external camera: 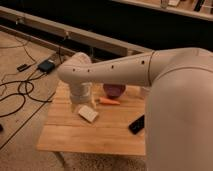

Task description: Place the white sponge in the ceramic bowl

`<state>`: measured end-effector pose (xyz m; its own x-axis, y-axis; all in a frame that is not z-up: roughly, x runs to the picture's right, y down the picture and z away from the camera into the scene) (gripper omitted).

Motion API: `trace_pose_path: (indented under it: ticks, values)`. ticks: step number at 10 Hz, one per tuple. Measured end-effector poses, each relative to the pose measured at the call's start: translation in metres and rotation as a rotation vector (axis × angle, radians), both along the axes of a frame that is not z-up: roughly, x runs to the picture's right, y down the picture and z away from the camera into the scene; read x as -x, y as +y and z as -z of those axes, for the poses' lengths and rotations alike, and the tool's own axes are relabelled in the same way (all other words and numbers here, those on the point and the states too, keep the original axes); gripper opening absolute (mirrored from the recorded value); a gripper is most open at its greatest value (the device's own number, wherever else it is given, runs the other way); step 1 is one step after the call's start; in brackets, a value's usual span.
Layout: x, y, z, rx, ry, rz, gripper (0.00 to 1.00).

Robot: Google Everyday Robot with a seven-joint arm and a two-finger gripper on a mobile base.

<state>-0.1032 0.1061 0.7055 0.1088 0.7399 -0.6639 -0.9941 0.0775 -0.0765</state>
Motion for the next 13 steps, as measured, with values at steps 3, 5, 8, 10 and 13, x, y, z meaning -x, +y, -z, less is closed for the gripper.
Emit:
trace_pose_path:
  ticks: [3, 5, 8, 10, 13]
  values:
    - [-0.022, 0.007, -0.021, 0.029, -0.042, 0.252, 0.65]
    - [-0.027, 0.005, -0.040, 0.031, -0.067, 0.421, 0.65]
    - [-0.015, 0.014, -0.071, 0.034, -0.163, 0.675, 0.65]
    - [0.001, 0.029, -0.089, 0.036, -0.255, 0.738, 0.65]
    - [0.011, 0.041, -0.105, 0.026, -0.343, 0.740, 0.65]
